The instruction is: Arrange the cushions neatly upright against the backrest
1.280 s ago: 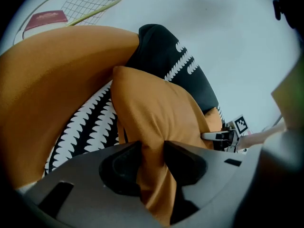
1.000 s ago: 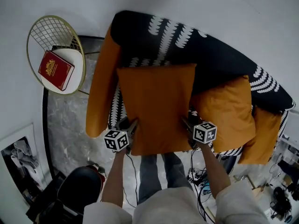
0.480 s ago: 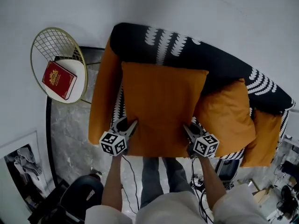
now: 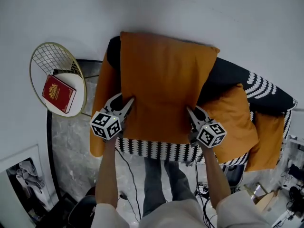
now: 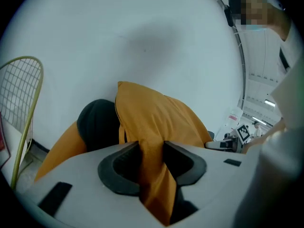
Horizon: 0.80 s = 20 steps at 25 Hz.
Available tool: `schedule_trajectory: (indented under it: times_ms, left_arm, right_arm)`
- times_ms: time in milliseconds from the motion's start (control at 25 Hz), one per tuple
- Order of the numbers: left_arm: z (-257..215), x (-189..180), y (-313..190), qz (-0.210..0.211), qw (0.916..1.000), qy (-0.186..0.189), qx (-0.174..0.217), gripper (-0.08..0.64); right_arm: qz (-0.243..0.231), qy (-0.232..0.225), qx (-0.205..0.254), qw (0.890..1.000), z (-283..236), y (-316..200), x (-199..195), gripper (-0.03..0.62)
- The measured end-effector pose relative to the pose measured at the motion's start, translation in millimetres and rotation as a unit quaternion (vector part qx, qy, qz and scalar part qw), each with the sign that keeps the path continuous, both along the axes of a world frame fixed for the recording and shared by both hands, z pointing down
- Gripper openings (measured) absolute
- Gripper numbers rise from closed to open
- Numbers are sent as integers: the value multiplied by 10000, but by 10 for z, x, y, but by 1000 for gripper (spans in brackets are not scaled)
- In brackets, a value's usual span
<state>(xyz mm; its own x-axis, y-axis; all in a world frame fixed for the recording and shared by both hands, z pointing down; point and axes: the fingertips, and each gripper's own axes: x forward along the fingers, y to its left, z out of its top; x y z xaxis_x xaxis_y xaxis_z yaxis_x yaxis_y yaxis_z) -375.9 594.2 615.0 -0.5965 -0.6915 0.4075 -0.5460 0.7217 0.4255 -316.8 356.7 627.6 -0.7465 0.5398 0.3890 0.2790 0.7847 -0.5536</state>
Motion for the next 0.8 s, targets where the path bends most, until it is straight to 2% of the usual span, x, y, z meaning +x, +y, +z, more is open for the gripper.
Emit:
schedule_trajectory:
  times_ms: [160,320,560,720,800]
  left_arm:
    - [-15,-370,-47,220,9996,-70,-157,163]
    - [277,-326,-17,204,9993,146,-290,172]
    - [719,-464,6,64,9968,427,-673,193]
    - [838,-567,12,-1,9963,521,-685,212]
    - [878,-577,40,-121,9967,575,-559,228]
  right_arm:
    - [27,-6,163,9999,15,6,-306,77]
    - [236,301,122,9992,289,5,-276,80]
    - [151,579,640,9962,720,29,-397,89]
    - [279,546,725,9955,814,23,-467,117]
    - [318,517,814,9948,849,20,-478,135]
